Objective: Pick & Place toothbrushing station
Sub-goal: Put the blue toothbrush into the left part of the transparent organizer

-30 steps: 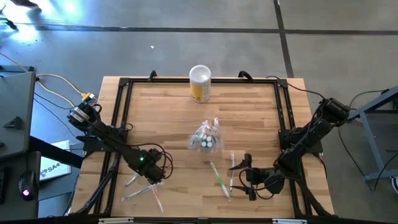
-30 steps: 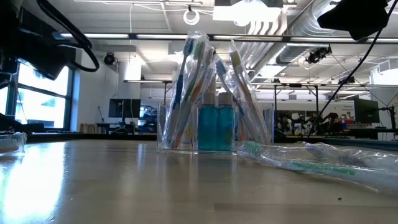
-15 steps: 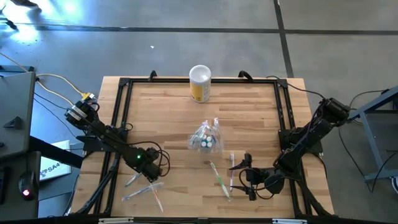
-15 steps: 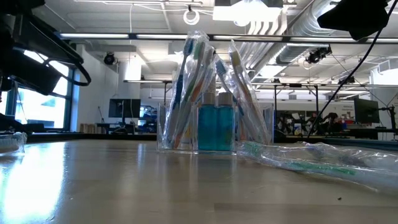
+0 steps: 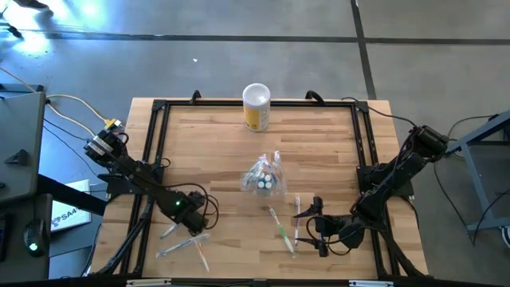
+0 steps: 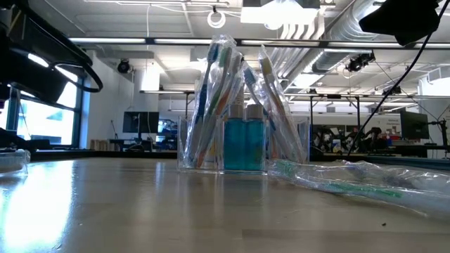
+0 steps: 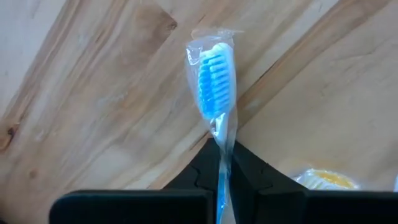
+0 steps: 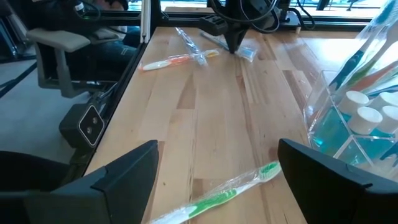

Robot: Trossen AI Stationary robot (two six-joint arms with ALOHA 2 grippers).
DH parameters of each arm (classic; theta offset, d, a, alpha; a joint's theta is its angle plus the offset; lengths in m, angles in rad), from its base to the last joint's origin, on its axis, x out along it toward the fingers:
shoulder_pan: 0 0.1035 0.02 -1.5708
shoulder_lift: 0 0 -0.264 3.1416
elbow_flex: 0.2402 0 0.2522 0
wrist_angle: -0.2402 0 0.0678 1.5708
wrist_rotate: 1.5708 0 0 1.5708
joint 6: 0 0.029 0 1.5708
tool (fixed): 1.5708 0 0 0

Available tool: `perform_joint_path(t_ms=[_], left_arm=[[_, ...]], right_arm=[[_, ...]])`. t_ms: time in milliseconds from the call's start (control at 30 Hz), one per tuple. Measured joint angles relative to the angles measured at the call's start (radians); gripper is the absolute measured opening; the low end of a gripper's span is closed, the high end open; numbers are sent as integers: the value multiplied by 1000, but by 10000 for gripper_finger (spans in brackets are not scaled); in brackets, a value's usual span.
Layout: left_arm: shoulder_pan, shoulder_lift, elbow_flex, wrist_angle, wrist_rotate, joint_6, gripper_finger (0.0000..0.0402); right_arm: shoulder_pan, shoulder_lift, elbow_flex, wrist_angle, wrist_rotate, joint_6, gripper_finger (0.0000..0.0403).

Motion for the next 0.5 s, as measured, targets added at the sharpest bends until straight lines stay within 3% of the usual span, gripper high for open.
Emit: perform_joint_path(t_ms=[133,200,500], left_arm=[[-1,4,53,-29,-55,51,5],[2,11,96,-62,-137,85,4],[2,4,395,-290,-317,177,1]], right_arm=[[0,0,0,-3,-3,0,322],[0,0,0,-3,-3,0,322],[0,0,0,-4,-4,7,322]])
